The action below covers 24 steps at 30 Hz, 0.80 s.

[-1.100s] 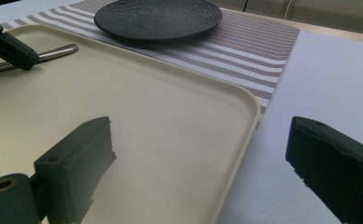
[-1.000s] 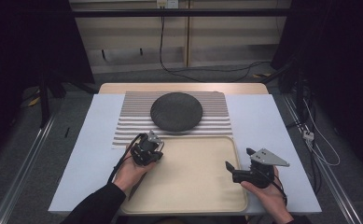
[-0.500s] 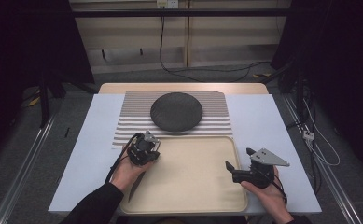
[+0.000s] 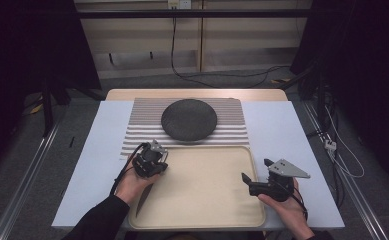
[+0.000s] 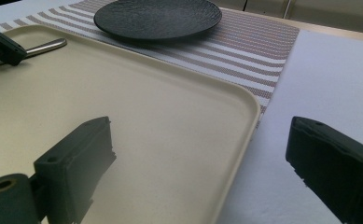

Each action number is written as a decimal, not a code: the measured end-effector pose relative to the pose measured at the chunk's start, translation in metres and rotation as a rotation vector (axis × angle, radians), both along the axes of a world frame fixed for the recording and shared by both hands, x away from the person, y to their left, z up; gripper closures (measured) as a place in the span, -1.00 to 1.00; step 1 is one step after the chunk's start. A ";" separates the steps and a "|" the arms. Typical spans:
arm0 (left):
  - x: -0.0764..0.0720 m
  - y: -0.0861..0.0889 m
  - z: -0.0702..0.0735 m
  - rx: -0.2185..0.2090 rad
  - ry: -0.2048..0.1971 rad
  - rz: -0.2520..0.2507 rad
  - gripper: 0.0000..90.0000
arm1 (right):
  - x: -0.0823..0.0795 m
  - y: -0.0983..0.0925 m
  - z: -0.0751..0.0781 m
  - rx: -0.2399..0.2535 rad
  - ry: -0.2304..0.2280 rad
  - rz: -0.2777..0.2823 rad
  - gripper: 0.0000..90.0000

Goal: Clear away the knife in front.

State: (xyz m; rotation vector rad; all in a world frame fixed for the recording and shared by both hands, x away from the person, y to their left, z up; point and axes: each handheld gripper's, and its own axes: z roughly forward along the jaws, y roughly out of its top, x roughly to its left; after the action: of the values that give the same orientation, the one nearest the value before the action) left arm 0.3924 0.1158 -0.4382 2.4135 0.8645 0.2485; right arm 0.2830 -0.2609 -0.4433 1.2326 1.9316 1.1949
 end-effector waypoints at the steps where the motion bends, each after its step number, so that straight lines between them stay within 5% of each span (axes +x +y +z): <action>1: 0.000 0.001 0.000 -0.002 0.001 0.002 1.00 | 0.000 0.000 0.000 0.000 0.000 0.000 -0.84; 24: -0.005 0.021 0.000 0.001 -0.002 0.051 1.00 | 0.001 0.000 0.000 0.000 0.002 -0.003 -0.84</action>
State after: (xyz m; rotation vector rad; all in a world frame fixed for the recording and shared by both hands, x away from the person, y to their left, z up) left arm 0.3873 0.1365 -0.4379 2.3938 0.9260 0.2705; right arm 0.2838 -0.2606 -0.4436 1.2366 1.9312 1.1922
